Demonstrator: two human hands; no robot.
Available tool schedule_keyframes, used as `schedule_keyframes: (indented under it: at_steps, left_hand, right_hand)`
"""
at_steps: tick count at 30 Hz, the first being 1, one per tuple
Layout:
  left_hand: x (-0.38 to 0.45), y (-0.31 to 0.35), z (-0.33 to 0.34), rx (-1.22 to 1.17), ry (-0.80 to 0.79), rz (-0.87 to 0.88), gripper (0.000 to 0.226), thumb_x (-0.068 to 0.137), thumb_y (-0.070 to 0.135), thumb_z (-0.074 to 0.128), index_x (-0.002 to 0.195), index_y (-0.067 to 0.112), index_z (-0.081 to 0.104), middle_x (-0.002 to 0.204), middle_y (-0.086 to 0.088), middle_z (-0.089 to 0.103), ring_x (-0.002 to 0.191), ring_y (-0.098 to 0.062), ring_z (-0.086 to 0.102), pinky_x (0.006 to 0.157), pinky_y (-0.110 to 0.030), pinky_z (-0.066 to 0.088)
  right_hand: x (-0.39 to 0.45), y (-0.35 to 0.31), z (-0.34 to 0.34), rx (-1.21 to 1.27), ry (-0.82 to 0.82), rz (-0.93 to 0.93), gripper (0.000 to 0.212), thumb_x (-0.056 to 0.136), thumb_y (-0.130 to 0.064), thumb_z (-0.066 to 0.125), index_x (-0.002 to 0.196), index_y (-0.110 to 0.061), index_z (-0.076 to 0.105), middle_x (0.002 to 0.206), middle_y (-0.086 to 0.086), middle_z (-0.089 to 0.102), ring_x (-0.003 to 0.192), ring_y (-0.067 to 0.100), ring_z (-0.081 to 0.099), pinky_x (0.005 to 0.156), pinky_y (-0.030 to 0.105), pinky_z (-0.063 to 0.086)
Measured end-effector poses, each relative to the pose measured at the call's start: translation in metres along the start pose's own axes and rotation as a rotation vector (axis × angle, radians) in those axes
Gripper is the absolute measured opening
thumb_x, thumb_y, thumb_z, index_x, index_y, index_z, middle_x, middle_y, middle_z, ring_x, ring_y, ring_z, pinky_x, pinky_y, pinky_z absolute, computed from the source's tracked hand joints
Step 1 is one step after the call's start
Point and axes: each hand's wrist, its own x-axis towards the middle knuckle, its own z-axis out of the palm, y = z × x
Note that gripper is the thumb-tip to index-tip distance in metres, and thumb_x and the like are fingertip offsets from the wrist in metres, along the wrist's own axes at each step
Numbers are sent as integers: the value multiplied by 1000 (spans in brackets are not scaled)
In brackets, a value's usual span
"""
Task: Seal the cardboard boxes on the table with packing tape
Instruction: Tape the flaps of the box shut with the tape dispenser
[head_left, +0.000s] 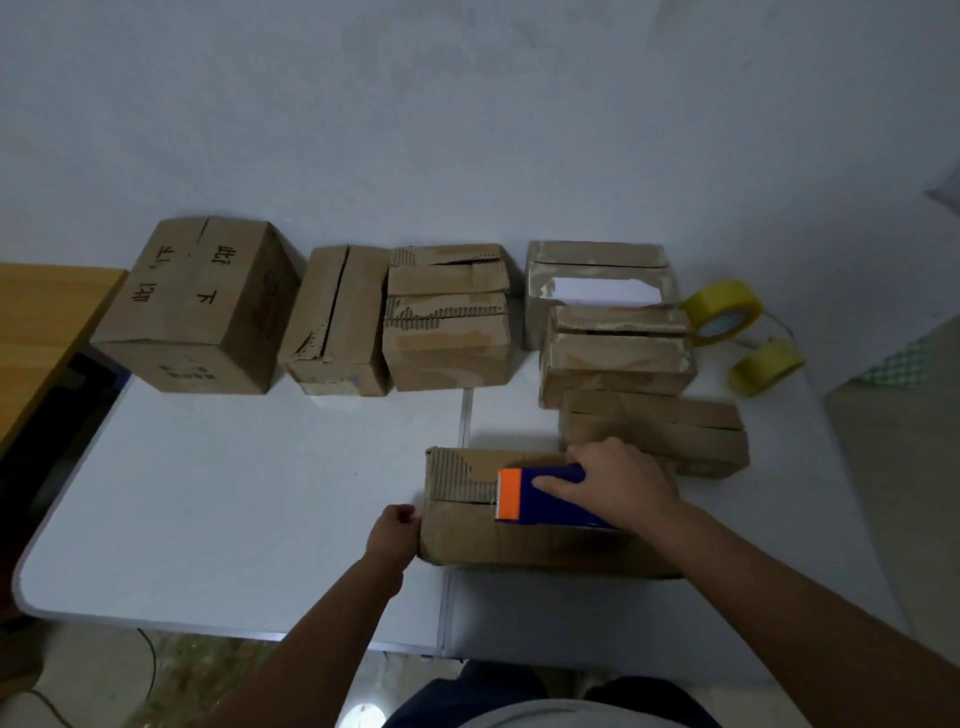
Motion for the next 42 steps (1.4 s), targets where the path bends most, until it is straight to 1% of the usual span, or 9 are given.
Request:
schedule_keyframes:
  at_steps: [7,12,17,19,21,25,31,36,42]
  left_hand:
    - [-52,17,-12,55,102,290,22,103,23,47,112,24,67,109,4,71,101,-17,65,89,-33,51]
    - [-73,14,0,353,-44,407,45,106,39,27,146,24,38,130,-6,61,97,-9,54,74,-12,43]
    - [-65,23,-5,413,-204,345,68,98,57,24,152,15,25,147,-8,48,117,-17,53,90,-16,40]
    - [-56,30,-17,510,-152,489,83,96,61,38,157,13,10,158,3,27,138,-15,37,103,-12,32]
    - [-43,34,-27,782,-116,736,110,84,80,42,158,15,-6,165,0,-3,152,-18,2,122,-31,11]
    - [-22,41,-15,1230,-177,1071,131,70,87,51,157,11,-12,161,-13,-22,147,-31,-24,118,-46,-16]
    - [-10,45,-20,1252,-149,1099,131,67,86,56,158,12,-1,164,-16,5,152,-34,2,116,-45,-15]
    - [1,48,-50,1301,-166,1070,130,66,86,58,158,17,-4,165,-10,1,152,-27,-2,115,-42,-17]
    - [6,53,-68,1308,-205,1015,131,65,81,66,158,22,-5,165,-4,-1,152,-22,-5,114,-36,-19]
  right_hand:
    - [0,-1,3,14,24,-7,51,85,-72,47,95,-23,59,83,-10,59,71,6,56,57,20,40]
    - [1,-2,3,17,25,2,52,85,-72,48,97,-23,59,87,-7,63,73,8,57,61,22,44]
    - [3,-3,2,9,9,13,52,84,-72,49,97,-23,59,91,-6,65,74,9,58,59,22,42]
    - [3,-4,2,6,-2,21,51,84,-72,50,97,-23,59,92,-5,66,75,10,58,61,23,45]
    - [3,-6,1,-4,-15,25,52,84,-72,49,98,-22,59,93,-5,66,76,10,59,64,23,48]
    - [5,-12,-4,-54,-46,15,53,85,-72,47,95,-21,57,88,-5,63,76,10,59,61,22,45]
    - [6,-20,-15,-122,-125,-11,50,86,-72,46,86,-23,52,81,-6,56,75,12,56,58,24,37]
    - [12,-47,-14,-112,-151,-55,57,87,-70,47,97,-16,61,86,-1,60,80,15,59,72,29,50]
    - [17,-59,-15,-86,-177,-38,58,86,-71,46,94,-15,60,81,-2,55,76,15,56,66,28,44]
